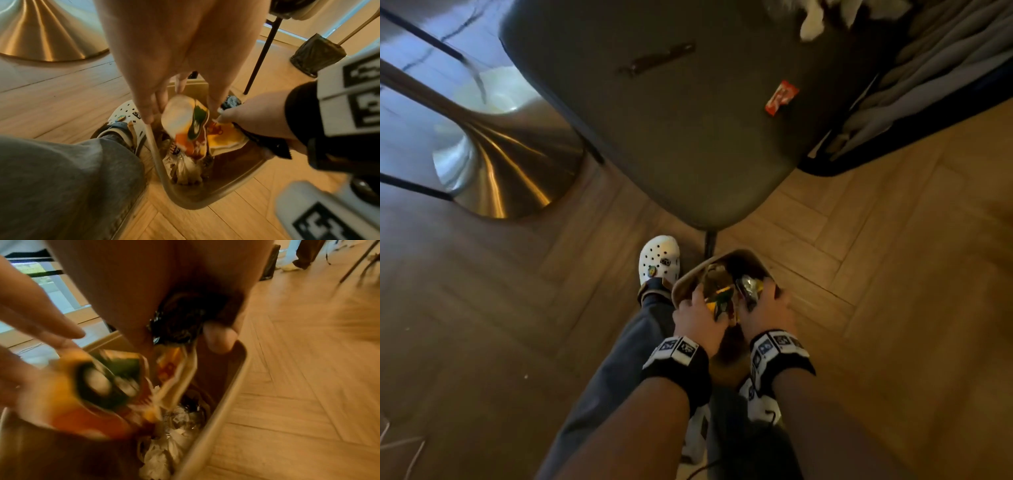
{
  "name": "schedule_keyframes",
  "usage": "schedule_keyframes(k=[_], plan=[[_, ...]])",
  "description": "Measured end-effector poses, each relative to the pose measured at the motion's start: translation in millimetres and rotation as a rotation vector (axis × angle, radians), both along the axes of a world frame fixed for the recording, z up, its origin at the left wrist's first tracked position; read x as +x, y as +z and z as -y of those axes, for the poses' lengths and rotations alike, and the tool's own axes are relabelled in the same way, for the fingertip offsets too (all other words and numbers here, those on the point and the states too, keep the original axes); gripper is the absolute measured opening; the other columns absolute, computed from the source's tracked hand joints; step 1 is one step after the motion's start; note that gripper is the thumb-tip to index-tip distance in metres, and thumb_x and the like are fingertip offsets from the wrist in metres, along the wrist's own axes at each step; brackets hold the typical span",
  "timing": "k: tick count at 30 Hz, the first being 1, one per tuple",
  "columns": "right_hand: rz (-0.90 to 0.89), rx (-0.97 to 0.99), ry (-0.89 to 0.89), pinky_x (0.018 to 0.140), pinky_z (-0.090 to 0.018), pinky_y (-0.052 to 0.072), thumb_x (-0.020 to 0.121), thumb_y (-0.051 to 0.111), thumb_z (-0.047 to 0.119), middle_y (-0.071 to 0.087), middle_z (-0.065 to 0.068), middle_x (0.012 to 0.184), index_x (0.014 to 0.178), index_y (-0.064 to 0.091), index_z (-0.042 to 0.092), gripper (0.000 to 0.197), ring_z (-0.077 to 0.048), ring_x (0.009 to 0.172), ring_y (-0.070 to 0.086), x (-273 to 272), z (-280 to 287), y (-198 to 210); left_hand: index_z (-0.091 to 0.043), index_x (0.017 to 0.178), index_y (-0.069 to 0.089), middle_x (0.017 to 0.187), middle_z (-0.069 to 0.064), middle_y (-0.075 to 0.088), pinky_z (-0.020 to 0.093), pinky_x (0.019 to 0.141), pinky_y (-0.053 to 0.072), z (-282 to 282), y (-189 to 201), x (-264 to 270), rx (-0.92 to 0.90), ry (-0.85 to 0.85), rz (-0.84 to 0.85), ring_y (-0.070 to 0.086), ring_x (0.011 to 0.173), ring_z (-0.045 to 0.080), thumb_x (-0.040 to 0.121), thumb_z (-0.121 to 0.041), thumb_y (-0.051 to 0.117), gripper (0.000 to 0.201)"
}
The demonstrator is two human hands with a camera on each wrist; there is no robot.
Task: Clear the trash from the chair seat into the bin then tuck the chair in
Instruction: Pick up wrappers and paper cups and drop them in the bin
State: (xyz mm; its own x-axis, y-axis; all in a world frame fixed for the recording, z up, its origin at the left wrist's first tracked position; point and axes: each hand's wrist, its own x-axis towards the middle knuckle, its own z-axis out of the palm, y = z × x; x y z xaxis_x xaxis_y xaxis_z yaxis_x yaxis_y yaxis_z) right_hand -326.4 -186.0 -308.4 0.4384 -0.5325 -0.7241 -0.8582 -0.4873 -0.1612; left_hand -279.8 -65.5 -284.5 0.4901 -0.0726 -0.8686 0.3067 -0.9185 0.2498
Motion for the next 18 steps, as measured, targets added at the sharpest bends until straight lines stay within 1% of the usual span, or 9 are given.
schedule_keyframes(k=[2,5,8,9,11,13,15,17,18], plan=[[-0.032,0.039,-0.038,0.098,-0.050,0.044,0.078,0.057,0.057,0.035,-0.020,0.141,0.140,0.025,0.024,0.077,-0.043,0.123,0.044,6.7,-0.4,-7.6,-0.022,0.156,0.022,0.153,0.017,0.036,0.047,0.114,0.034,-0.3,-4.0,3.3,0.010,-0.028,0.010,0.034,0.139,0.039,0.095,-0.045,0.056,0.074],[-0.050,0.126,-0.050,0.100,-0.046,0.043,0.079,0.056,0.059,0.032,-0.014,0.146,0.143,0.027,0.026,0.078,-0.039,0.126,0.043,14.2,3.2,6.5,-0.025,0.143,0.048,0.146,0.010,0.047,0.043,0.111,0.040,-5.4,10.9,11.1,-0.033,-0.001,0.121,0.043,0.133,0.031,0.097,-0.044,0.052,0.050],[-0.042,0.182,-0.045,0.098,-0.042,0.046,0.084,0.049,0.059,0.045,-0.008,0.139,0.135,0.044,0.026,0.061,-0.031,0.119,0.051,21.2,11.1,41.1,-0.031,0.118,0.060,0.111,-0.003,0.066,0.034,0.089,0.056,-16.0,54.4,26.7,-0.166,0.021,0.232,0.064,0.095,0.010,0.100,-0.041,0.050,0.023],[-0.026,0.183,-0.065,0.095,-0.042,0.048,0.086,0.047,0.059,0.053,-0.006,0.132,0.129,0.051,0.026,0.055,-0.028,0.113,0.056,27.1,14.9,58.0,-0.033,0.111,0.060,0.098,-0.007,0.067,0.030,0.082,0.058,-19.5,73.5,33.9,-0.210,0.012,0.244,0.064,0.084,0.004,0.101,-0.040,0.049,0.017],[0.070,0.148,-0.115,0.087,-0.041,0.053,0.088,0.043,0.057,0.065,-0.003,0.112,0.115,0.059,0.027,0.044,-0.025,0.099,0.062,47.4,25.2,98.3,-0.034,0.106,0.060,0.086,-0.010,0.067,0.023,0.074,0.057,-24.9,116.0,55.5,-0.300,-0.025,0.272,0.065,0.074,-0.001,0.100,-0.043,0.048,0.015],[0.243,0.094,-0.165,0.080,-0.039,0.053,0.092,0.043,0.050,0.066,-0.002,0.096,0.109,0.060,0.024,0.035,-0.024,0.091,0.062,78.5,38.6,143.1,-0.033,0.104,0.061,0.085,-0.011,0.067,0.020,0.072,0.055,-26.0,153.4,86.1,-0.379,-0.073,0.356,0.065,0.075,-0.002,0.097,-0.048,0.047,0.021],[0.421,0.046,-0.197,0.074,-0.032,0.049,0.095,0.047,0.041,0.061,0.002,0.092,0.110,0.060,0.024,0.027,-0.017,0.084,0.059,117.6,51.4,181.8,-0.032,0.103,0.062,0.092,-0.014,0.064,0.019,0.074,0.051,-21.4,175.9,125.3,-0.411,-0.110,0.540,0.062,0.083,0.000,0.094,-0.050,0.048,0.024],[0.562,-0.019,-0.188,0.073,-0.029,0.048,0.092,0.053,0.037,0.058,0.001,0.108,0.116,0.055,0.029,0.025,-0.013,0.086,0.058,161.9,60.9,202.0,-0.032,0.111,0.062,0.107,-0.015,0.057,0.020,0.081,0.047,-12.6,183.8,170.9,-0.367,-0.126,0.749,0.054,0.095,0.001,0.095,-0.047,0.054,0.023],[0.589,-0.056,-0.168,0.078,-0.031,0.049,0.091,0.057,0.036,0.052,-0.002,0.120,0.122,0.051,0.032,0.032,-0.016,0.094,0.057,183.3,64.3,204.2,-0.031,0.117,0.061,0.116,-0.011,0.054,0.024,0.087,0.046,-7.1,184.0,194.1,-0.324,-0.135,0.818,0.050,0.104,0.006,0.095,-0.043,0.057,0.026]])
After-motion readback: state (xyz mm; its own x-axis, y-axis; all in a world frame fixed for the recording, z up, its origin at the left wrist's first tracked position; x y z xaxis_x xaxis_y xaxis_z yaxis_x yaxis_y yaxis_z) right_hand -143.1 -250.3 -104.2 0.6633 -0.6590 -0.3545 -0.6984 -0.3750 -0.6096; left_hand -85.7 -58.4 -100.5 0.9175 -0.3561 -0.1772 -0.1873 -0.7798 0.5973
